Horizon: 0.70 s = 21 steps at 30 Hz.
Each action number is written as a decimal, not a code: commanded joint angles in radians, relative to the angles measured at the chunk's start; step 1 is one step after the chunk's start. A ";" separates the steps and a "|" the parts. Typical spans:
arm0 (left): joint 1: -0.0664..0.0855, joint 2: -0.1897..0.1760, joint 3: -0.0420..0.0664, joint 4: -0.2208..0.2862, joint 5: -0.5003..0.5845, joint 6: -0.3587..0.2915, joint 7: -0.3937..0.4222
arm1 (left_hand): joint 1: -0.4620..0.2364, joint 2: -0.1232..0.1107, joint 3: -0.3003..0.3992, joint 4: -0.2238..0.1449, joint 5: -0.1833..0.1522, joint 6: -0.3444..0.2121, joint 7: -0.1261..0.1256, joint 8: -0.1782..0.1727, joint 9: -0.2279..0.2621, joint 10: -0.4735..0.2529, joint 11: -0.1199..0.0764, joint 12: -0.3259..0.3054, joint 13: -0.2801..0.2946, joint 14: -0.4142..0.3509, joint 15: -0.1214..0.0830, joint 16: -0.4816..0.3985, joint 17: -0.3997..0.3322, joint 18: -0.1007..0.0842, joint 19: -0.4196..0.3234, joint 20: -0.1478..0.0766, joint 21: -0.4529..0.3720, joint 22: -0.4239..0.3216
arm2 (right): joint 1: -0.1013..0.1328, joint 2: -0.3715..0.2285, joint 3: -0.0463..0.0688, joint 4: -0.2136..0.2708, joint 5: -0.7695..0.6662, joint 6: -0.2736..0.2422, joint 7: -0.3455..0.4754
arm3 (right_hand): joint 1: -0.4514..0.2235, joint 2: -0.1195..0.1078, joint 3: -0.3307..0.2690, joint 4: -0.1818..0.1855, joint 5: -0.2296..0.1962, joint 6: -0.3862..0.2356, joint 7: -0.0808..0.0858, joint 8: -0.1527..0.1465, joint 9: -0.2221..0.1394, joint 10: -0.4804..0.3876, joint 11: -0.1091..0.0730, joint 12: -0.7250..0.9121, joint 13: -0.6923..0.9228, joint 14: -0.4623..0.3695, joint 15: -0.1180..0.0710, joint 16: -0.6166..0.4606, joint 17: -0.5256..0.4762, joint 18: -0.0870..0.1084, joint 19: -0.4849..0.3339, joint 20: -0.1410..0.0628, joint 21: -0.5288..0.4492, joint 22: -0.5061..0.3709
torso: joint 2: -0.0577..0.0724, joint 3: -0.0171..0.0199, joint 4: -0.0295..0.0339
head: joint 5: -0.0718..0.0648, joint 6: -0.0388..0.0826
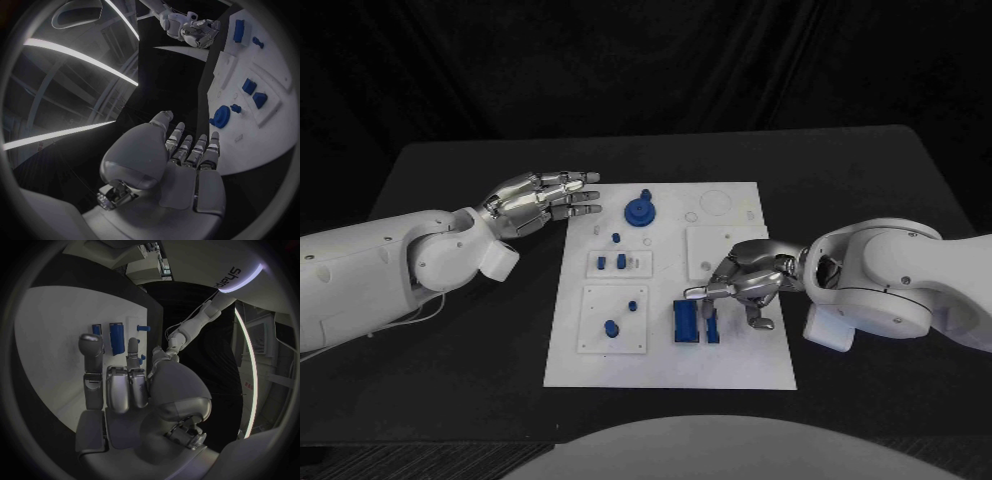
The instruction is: Assemble the parts on the task board
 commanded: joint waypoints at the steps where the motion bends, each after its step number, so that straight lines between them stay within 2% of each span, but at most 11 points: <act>1: -0.002 0.001 0.001 0.002 0.006 0.014 0.015 | -0.011 -0.003 0.007 -0.001 0.005 0.000 0.032 0.003 0.000 0.002 0.006 0.002 0.001 0.006 0.004 0.007 0.001 -0.009 0.006 0.000 0.004 -0.001 | -0.002 0.006 0.000 -0.001 -0.054 0.053 0.025 | 0.028 -0.001 -0.009 -0.020 -0.003 0.006 -0.009 0.039 0.036 0.104 -0.014 0.003 0.263 0.084 -0.011 0.007 0.153 0.008 -0.001 -0.011 0.004 0.042 | 0.001 0.0002 0.0003 | -0.002 0.000; 2: -0.002 0.001 0.001 0.002 0.006 0.015 0.015 | -0.011 -0.003 0.007 -0.001 0.005 0.000 0.032 0.003 0.000 0.002 0.006 0.002 0.001 0.006 0.004 0.007 0.001 -0.009 0.006 0.000 0.004 -0.001 | -0.003 0.008 0.000 -0.001 -0.070 0.049 0.022 | 0.048 -0.006 -0.015 -0.040 0.002 0.000 -0.015 0.073 0.071 0.104 -0.018 0.003 0.263 0.084 -0.016 0.007 0.154 0.007 -0.001 -0.015 0.005 0.042 | 0.002 0.0006 0.0001 | -0.002 0.000; 3: -0.002 0.001 0.001 0.002 0.006 0.015 0.015 | -0.011 -0.003 0.007 -0.001 0.005 0.000 0.032 0.003 0.000 0.002 0.006 0.002 0.001 0.006 0.004 0.007 0.001 -0.009 0.006 0.000 0.004 -0.001 | -0.006 0.010 0.000 0.000 -0.092 0.044 0.019 | 0.077 -0.012 -0.020 -0.071 0.011 -0.032 -0.019 0.133 0.136 0.104 -0.020 0.003 0.263 0.083 -0.020 0.006 0.151 0.007 -0.001 -0.020 0.008 0.042 | 0.001 0.0008 -0.0008 | -0.001 0.000; 5: -0.002 0.001 0.001 0.002 0.006 0.015 0.015 | -0.011 -0.003 0.008 -0.002 0.005 0.000 0.033 0.003 0.000 0.003 0.007 0.004 0.002 0.007 0.005 0.008 0.002 -0.009 0.006 0.000 0.004 -0.001 | -0.012 0.015 0.000 0.005 -0.144 0.027 0.009 | 0.083 -0.007 -0.034 -0.086 0.009 -0.100 -0.030 0.259 0.274 0.104 -0.022 0.003 0.263 0.083 -0.022 0.005 0.148 0.012 -0.001 -0.028 0.004 0.039 | 0.001 0.0005 -0.0006 | -0.001 0.000; 6: -0.003 0.001 0.001 0.002 0.006 0.016 0.015 | -0.011 -0.003 0.008 -0.002 0.005 0.000 0.033 0.003 0.000 0.003 0.007 0.004 0.002 0.007 0.005 0.008 0.002 -0.009 0.006 0.000 0.004 -0.001 | -0.018 0.019 0.000 0.008 -0.181 0.015 0.001 | 0.084 -0.005 -0.047 -0.093 0.008 -0.154 -0.033 0.390 0.417 0.104 -0.030 0.003 0.263 0.082 -0.044 0.003 0.142 0.005 -0.003 -0.024 -0.002 0.036 | 0.001 0.0005 -0.0003 | -0.001 0.000; 7: -0.003 0.001 0.001 0.001 0.006 0.016 0.015 | -0.011 -0.003 0.008 -0.002 0.005 0.000 0.033 0.003 0.000 0.003 0.007 0.004 0.002 0.007 0.005 0.008 0.002 -0.009 0.006 0.000 0.004 -0.001 | -0.022 0.022 0.000 0.011 -0.211 0.008 -0.006 | 0.105 -0.016 -0.048 -0.110 0.020 -0.156 -0.044 0.443 0.471 0.104 -0.037 0.003 0.263 0.081 -0.035 0.001 0.137 0.007 -0.003 -0.030 -0.006 0.034 | 0.001 0.0006 -0.0007 | -0.001 0.000; 8: -0.003 0.001 0.001 0.001 0.006 0.016 0.015 | -0.011 -0.003 0.008 -0.002 0.005 0.000 0.033 0.003 0.000 0.003 0.007 0.004 0.002 0.007 0.005 0.008 0.002 -0.009 0.006 0.000 0.004 -0.001 | -0.026 0.025 0.000 0.012 -0.234 0.004 -0.012 | 0.105 -0.007 -0.048 -0.111 0.033 -0.044 -0.046 0.653 0.649 0.104 -0.052 0.003 0.263 0.081 -0.040 0.000 0.136 0.008 -0.002 -0.034 -0.005 0.033 | 0.001 0.0007 -0.0010 | -0.001 0.000; 9: -0.003 0.001 0.001 0.001 0.006 0.017 0.016 | -0.011 -0.003 0.008 -0.002 0.005 0.000 0.033 0.003 0.000 0.003 0.007 0.004 0.002 0.007 0.005 0.008 0.002 -0.009 0.006 0.000 0.004 -0.001 | -0.032 0.030 0.000 0.015 -0.277 -0.001 -0.026 | 0.115 -0.010 -0.046 -0.120 0.020 0.114 -0.061 0.859 0.812 0.104 -0.055 0.003 0.263 0.080 -0.045 -0.001 0.133 0.012 0.000 -0.044 -0.005 0.031 | 0.000 0.0010 -0.0014 | 0.000 0.000; 10: -0.003 0.001 0.001 0.002 0.006 0.018 0.016 | -0.011 -0.003 0.008 -0.002 0.005 0.000 0.033 0.003 0.000 0.003 0.007 0.004 0.002 0.007 0.005 0.008 0.002 -0.009 0.006 0.000 0.004 -0.001 | -0.037 0.034 0.000 0.017 -0.310 -0.004 -0.037 | 0.124 -0.016 -0.042 -0.127 0.016 0.252 -0.069 1.016 0.931 0.104 -0.067 0.003 0.263 0.079 -0.051 -0.003 0.129 0.009 0.005 -0.048 0.005 0.032 | 0.000 0.0009 -0.0009 | 0.000 0.000; 13: -0.003 0.000 0.001 0.002 0.006 0.019 0.015 | -0.011 -0.003 0.008 -0.002 0.005 0.000 0.033 0.003 0.000 0.003 0.007 0.004 0.002 0.007 0.005 0.008 0.002 -0.009 0.006 0.000 0.004 -0.001 | -0.046 0.045 0.000 0.018 -0.384 -0.007 -0.062 | 0.129 -0.027 -0.037 -0.130 0.022 0.409 -0.080 1.146 1.017 0.104 -0.074 0.003 0.263 0.080 -0.060 -0.003 0.130 0.004 0.011 -0.054 0.021 0.034 | 0.000 0.0004 -0.0002 | -0.001 0.000; 21: -0.004 -0.002 0.001 0.003 0.006 0.020 0.015 | -0.012 -0.003 0.010 -0.002 0.005 -0.001 0.033 0.003 0.000 0.004 0.008 0.004 0.002 0.007 0.005 0.008 0.002 -0.009 0.006 0.000 0.004 -0.002 | -0.066 0.070 0.000 0.011 -0.474 -0.016 -0.099 | 0.127 -0.030 -0.037 -0.130 0.024 0.417 -0.081 1.152 1.021 0.104 -0.075 0.003 0.263 0.080 -0.060 -0.003 0.129 0.004 0.011 -0.055 0.017 0.033 | 0.001 0.0004 -0.0002 | -0.001 0.000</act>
